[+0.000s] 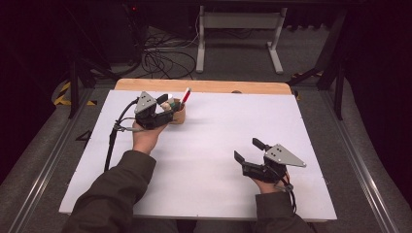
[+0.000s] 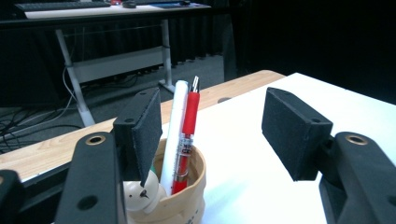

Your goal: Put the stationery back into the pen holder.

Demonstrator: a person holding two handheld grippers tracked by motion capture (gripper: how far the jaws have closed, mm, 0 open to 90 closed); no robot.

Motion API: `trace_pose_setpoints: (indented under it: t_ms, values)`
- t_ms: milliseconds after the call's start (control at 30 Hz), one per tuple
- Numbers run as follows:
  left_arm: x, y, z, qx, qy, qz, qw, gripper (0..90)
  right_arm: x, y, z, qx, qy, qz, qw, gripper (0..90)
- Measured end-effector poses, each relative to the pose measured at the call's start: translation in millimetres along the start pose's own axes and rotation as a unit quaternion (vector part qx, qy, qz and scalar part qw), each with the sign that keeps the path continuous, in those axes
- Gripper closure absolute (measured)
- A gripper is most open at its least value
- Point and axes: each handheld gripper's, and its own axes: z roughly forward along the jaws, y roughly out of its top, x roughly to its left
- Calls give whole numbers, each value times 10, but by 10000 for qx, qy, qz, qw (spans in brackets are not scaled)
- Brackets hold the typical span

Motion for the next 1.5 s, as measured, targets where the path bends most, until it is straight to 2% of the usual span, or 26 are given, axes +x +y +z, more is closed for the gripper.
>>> trace_pose_setpoints:
  t_ms: [667, 933, 1200, 1500]
  values:
    - [-123, 53, -143, 24, -213, 133, 9997, 284, -27, 7, -31, -50, -34, 27, 10000, 208]
    - [-123, 0, -196, -34, -261, 19, 9997, 269, -22, 5, -32, -57, -28, 27, 10000, 208]
    - [-128, 15, -287, -80, -361, -97, 9993, 225, -16, -4, -17, -52, 12, 51, 10000, 208]
    - [-198, 47, -372, -37, -391, 72, 9992, 192, -12, -1, -26, -76, 26, 72, 9999, 208]
